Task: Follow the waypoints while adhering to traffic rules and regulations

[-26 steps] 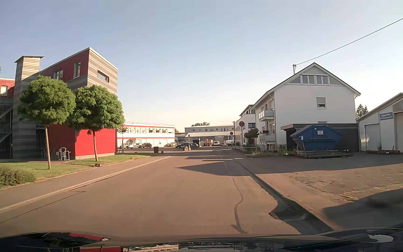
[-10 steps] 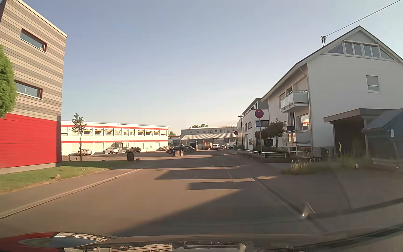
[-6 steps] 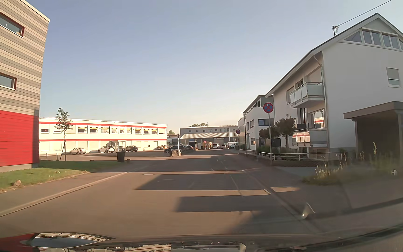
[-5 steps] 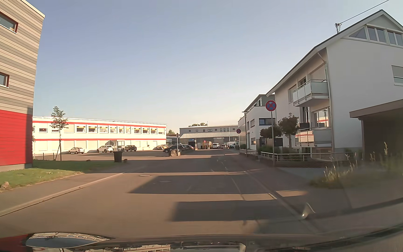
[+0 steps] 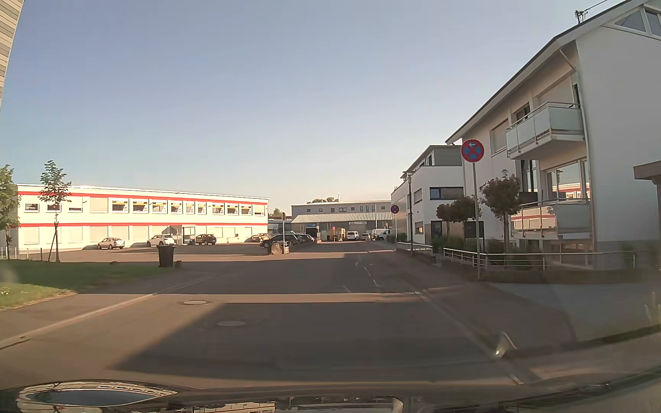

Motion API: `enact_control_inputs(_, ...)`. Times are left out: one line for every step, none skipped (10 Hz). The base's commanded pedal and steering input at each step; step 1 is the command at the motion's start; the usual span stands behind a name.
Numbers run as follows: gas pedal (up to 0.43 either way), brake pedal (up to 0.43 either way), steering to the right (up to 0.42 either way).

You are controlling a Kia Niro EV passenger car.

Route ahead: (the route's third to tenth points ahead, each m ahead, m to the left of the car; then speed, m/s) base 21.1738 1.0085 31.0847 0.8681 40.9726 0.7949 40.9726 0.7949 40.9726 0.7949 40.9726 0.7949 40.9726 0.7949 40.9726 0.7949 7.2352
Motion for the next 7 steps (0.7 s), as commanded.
enact_control_inputs(0.000,0.024,0.010)
enact_control_inputs(0.000,0.049,0.011)
enact_control_inputs(0.000,0.055,0.011)
enact_control_inputs(0.000,0.073,0.011)
enact_control_inputs(0.000,0.079,0.011)
enact_control_inputs(0.000,0.085,0.011)
enact_control_inputs(0.000,0.091,0.011)
